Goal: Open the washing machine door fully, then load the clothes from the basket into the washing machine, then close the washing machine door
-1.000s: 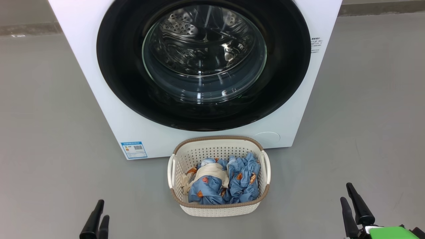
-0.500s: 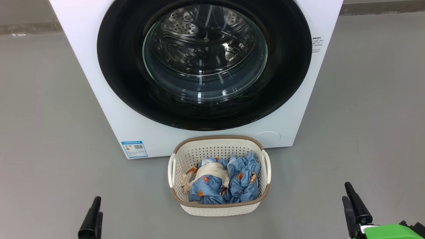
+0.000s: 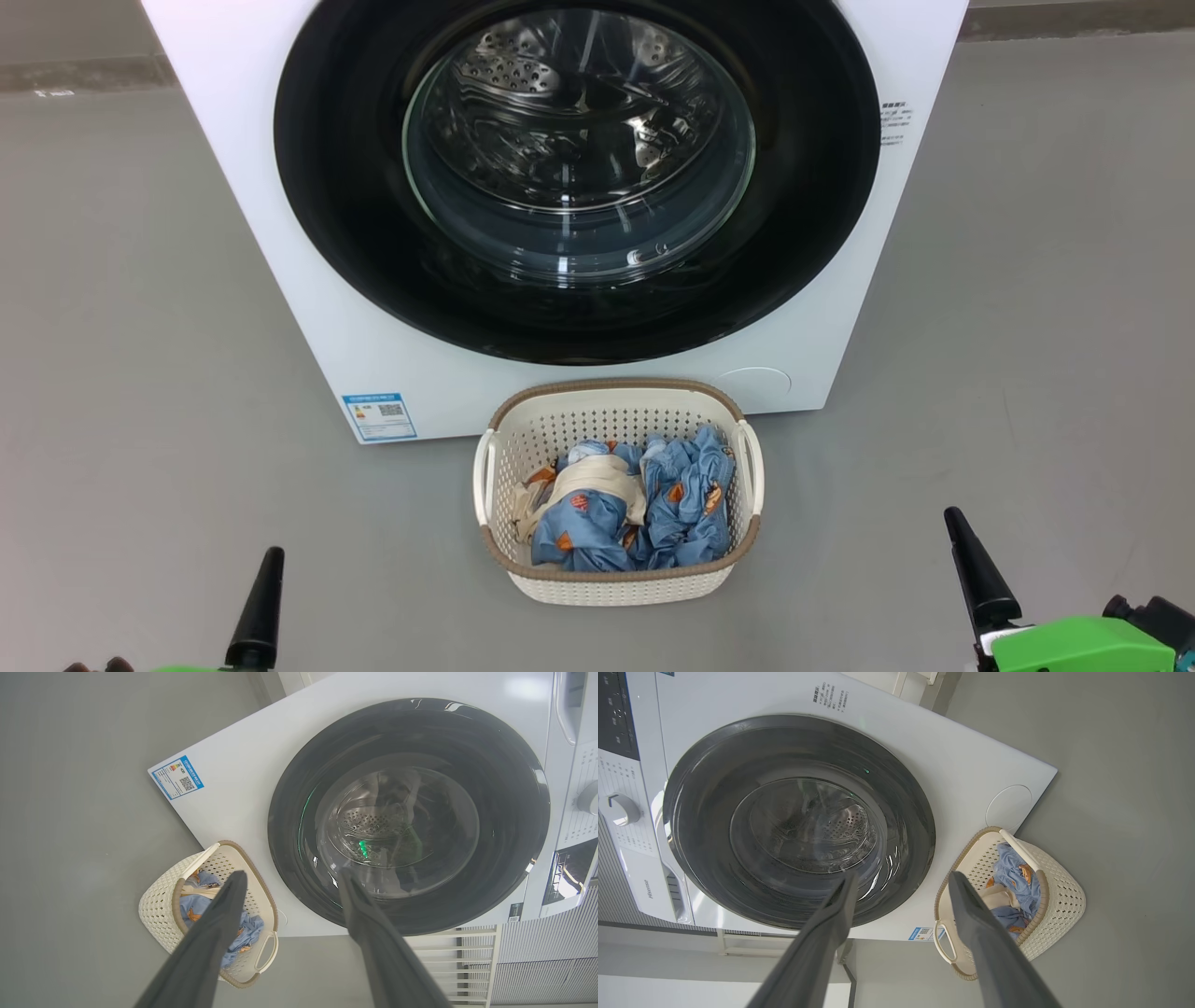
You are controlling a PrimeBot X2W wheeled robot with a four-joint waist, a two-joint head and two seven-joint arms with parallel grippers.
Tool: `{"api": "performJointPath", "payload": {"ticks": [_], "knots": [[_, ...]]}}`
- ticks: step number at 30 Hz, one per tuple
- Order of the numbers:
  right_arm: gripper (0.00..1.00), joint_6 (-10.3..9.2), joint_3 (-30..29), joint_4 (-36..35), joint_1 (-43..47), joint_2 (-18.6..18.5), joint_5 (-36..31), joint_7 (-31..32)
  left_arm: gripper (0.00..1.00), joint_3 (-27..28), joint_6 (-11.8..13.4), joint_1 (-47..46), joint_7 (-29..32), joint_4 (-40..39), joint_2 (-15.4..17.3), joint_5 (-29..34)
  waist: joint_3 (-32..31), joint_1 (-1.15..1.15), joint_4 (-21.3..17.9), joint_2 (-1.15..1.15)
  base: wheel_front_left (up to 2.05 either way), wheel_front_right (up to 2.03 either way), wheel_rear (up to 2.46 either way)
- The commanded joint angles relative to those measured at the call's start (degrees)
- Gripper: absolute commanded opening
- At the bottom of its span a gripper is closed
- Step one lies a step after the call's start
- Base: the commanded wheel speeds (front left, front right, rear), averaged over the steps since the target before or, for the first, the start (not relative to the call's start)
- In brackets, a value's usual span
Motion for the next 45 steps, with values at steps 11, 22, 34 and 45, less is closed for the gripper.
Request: {"api": "performJointPath", "payload": {"ticks": [11,22,34,45], "knots": [[1.0,0.03,2.53,-0.8,-3.28,-2.03,-8.18,-2.56,1.0,-0.05,-0.13,-1.33,-2.52,-2.81,1.57,9.77,0.26,-0.01,0.04,0.0,0.0,0.0,0.0],[1.0,0.04,3.11,-0.49,-3.6,-2.95,-16.64,-4.24,1.0,-0.32,-0.14,-1.16,-4.2,-3.66,2.05,17.13,0.41,-0.01,0.12,0.0,0.0,0.0,0.0],[1.0,0.05,3.72,-0.55,-3.88,-3.76,-27.18,-6.24,1.0,-0.68,-0.16,-1.02,-6.22,-4.34,2.58,26.0,0.64,-0.01,0.38,0.0,0.0,0.0,0.0],[1.0,0.06,4.9,-0.75,-3.88,-4.56,-34.31,-8.09,1.0,-1.34,-0.18,-0.43,-8.08,-4.7,2.97,32.9,0.45,-0.01,0.25,0.0,0.0,0.0,0.0]]}}
